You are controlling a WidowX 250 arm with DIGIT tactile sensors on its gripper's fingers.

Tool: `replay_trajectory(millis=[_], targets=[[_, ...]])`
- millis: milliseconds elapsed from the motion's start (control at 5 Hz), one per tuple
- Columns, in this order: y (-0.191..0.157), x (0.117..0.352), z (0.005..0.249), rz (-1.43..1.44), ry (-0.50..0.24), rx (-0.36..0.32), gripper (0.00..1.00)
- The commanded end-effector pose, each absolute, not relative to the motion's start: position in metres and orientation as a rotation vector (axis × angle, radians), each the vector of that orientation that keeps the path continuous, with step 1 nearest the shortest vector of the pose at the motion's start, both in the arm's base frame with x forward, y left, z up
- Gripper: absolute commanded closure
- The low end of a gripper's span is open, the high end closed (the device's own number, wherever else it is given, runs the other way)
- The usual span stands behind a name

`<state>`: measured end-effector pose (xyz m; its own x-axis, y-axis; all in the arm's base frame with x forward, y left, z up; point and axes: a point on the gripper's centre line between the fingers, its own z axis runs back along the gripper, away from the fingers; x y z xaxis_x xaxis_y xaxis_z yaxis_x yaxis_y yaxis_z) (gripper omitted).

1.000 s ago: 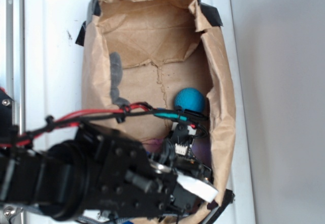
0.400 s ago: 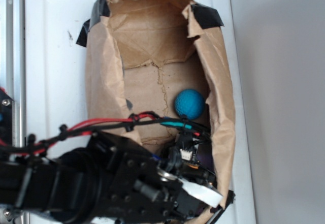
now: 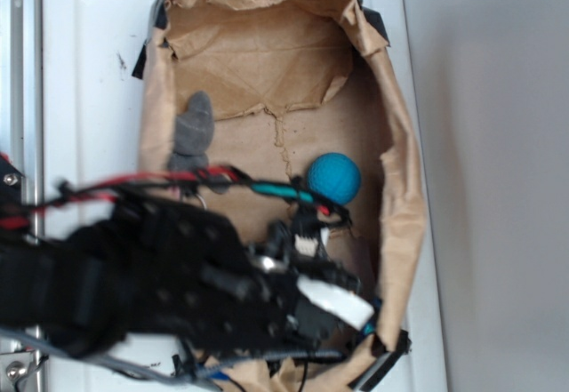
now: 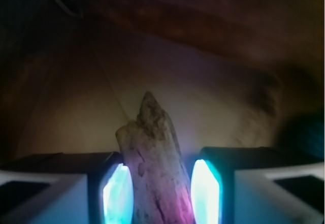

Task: Grab the wood chip.

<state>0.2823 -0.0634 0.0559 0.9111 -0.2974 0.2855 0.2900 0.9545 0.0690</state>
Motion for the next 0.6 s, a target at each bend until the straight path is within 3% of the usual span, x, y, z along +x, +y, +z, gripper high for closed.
replay_trajectory(millis=[0,200,400], targets=[[-0.022,0.267,0.156,-0.161,-0.419,-0.167,1.0],[-0.009,0.265,0.176,-0.104,-0.417,-0.237,0.99],[0.0,0.26,0.19,-0.042,-0.408,-0.182,1.0]])
